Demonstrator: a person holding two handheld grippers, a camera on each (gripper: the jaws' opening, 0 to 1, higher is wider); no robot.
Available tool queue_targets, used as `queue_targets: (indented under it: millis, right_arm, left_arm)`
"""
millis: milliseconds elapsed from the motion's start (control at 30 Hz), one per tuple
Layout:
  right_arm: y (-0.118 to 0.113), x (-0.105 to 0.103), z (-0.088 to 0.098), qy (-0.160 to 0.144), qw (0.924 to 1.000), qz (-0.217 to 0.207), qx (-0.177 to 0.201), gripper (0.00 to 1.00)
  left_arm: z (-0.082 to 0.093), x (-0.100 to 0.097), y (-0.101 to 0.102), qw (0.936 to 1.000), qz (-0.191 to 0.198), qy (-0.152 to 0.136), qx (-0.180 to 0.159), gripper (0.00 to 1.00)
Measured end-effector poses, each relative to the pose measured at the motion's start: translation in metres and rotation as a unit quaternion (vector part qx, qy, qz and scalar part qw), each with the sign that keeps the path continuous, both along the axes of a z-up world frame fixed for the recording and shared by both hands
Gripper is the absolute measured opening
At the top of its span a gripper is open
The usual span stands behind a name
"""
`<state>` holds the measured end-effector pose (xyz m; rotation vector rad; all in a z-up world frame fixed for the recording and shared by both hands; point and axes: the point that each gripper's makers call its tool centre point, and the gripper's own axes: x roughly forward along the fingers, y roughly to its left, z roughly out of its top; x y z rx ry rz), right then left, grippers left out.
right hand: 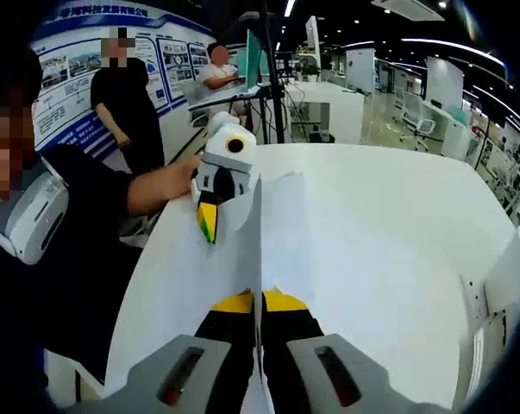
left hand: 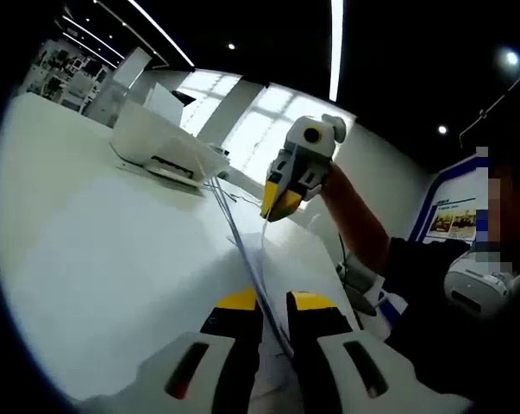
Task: Organize the stack of printing papers by aligning and flattening the scattered papers on the table
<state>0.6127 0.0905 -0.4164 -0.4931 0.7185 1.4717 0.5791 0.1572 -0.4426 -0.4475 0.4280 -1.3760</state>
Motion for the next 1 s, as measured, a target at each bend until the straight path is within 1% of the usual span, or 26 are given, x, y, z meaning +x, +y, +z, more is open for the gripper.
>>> queue_targets:
  millis: [200,600,733,900,1000]
  right_arm:
    - [0.011,-0.008,-0.008,0.010,0.9999,0.007,0.001,0.00]
    - [0.033,-0.019,-0.020,0.037,0.9989,0.020,0.022,0.00]
    - [0.042,-0.018,-0.022,0.042,0.9984,0.021,0.033,0.00]
    - [0.052,-0.020,-0.024,0.040,0.9981,0.029,0.036,0.00]
    - [0.053,-0.018,-0.027,0.023,0.9987,0.038,0.026,0.00]
  left_arm:
    - [0.000,0.000,0.000,1.0000,-0.001,-0.001,0.000,0.16]
    - [-0.001,-0.003,-0.001,1.0000,-0.001,-0.002,0.002,0.16]
    - [0.000,-0.004,-0.002,1.0000,-0.001,-0.002,0.002,0.16]
    - [0.000,-0.004,-0.001,1.0000,-0.001,-0.002,0.003,0.16]
    - [-0.001,-0.003,-0.001,1.0000,-0.001,-0.002,0.005,0.16]
